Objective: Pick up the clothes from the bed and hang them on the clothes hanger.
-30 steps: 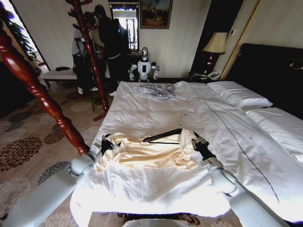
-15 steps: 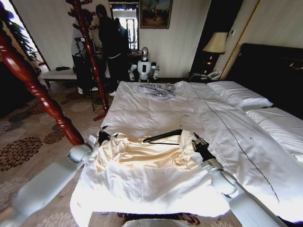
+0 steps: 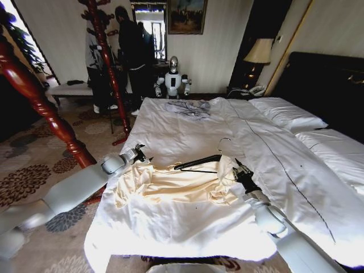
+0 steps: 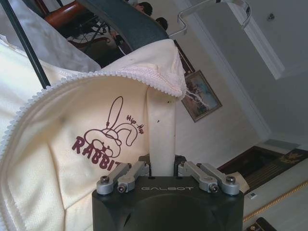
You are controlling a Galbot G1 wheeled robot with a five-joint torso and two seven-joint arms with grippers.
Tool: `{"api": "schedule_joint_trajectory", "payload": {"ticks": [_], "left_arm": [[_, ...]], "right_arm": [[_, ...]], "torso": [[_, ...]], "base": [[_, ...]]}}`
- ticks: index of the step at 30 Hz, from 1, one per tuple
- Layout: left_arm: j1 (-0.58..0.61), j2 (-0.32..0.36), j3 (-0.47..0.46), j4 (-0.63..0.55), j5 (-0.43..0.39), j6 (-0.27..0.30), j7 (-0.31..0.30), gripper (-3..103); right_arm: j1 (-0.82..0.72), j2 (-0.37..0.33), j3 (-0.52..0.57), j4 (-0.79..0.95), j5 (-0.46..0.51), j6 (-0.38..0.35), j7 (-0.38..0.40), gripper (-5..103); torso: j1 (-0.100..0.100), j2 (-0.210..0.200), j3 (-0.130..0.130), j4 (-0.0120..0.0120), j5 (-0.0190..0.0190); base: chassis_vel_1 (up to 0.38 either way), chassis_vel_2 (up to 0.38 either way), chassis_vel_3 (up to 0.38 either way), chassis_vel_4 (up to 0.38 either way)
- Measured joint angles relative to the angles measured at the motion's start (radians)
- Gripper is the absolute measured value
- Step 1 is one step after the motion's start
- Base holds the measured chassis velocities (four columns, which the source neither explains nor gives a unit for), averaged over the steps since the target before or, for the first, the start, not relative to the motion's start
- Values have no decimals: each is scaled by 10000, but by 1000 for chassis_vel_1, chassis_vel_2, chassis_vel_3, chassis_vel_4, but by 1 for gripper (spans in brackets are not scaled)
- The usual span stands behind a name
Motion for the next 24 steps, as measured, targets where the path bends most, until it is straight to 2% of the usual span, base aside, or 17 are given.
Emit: {"api": "schedule_joint_trajectory", "payload": {"ticks": [4,7,11,24], "left_arm": [[-169,73,348,50,24,-6,415,100],[-392,33,741,359,330,-133,757,102],[-571,-108,973,621,446,-156,811,100],[-558,-743,1199,1498,934,-341,694,99]], "right_arm": [[10,-19,0,0,18,-6,25,20],[-13,-62,28,0,34,-22,43,20],[-59,-65,40,0,37,-30,60,20],[37,-72,-3,-104,112,-64,65,20]], "torso": [[-1,0,-1,1,-1],[-1,0,-1,2,-1],[0,0,-1,-3,0],[-2,0,-1,3,0]], "base": [[0,0,0,0],[0,0,0,0],[0,0,0,0],[0,0,0,0]]}}
